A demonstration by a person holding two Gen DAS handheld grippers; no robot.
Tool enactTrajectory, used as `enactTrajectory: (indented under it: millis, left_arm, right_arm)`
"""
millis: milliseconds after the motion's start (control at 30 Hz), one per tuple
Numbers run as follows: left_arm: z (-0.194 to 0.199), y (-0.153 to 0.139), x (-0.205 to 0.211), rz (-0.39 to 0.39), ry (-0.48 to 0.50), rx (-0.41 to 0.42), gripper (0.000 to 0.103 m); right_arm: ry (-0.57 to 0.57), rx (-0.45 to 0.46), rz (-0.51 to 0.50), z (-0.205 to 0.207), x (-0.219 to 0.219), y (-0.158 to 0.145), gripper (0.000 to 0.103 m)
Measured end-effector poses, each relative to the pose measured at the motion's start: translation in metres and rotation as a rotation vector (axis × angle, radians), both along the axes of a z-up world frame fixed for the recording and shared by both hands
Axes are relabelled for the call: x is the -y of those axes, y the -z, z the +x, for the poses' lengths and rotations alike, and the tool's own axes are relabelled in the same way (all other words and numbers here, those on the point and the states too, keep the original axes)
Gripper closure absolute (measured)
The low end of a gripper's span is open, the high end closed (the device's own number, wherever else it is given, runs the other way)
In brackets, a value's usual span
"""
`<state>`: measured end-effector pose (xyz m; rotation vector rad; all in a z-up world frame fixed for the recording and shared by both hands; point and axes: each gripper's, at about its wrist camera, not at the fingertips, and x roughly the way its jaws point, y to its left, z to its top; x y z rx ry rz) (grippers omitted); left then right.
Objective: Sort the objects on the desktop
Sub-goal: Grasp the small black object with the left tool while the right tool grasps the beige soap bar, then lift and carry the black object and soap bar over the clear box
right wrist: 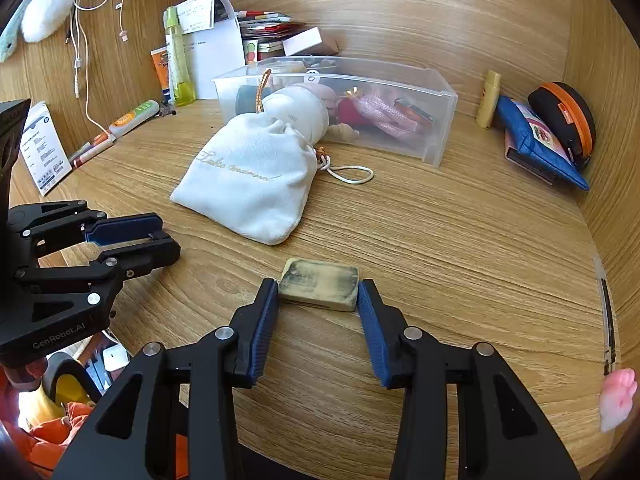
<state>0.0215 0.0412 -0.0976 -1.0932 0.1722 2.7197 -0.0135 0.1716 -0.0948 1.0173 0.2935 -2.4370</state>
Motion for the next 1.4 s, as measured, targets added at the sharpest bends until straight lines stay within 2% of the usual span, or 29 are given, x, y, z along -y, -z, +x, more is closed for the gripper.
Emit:
enactTrajectory:
  millis: [100, 300, 733, 1400]
  left_arm:
    - [0.001, 0.000, -0.001, 0.000, 0.002, 0.001, 0.087]
    - [0.000, 0.000, 0.004, -0.002, -0.048, -0.008, 0.087]
    - [-0.009, -0.021, 0.021, 0.015, -0.077, -0.058, 0.087]
    - [-0.076, -0.065, 0.042, 0.018, -0.096, -0.132, 0.087]
  right_arm:
    - [0.002, 0.000, -0.007, 0.000, -0.001, 0.000, 0.066]
    - [0.010, 0.012, -0.030, -0.002, -0.003, 0.000, 0.066]
    - [0.025, -0.002, -0.058, -0.007, -0.007, -0.013, 0.066]
    - [0.011, -0.123, -0.078, -0.062, 0.003, -0.076, 0.066]
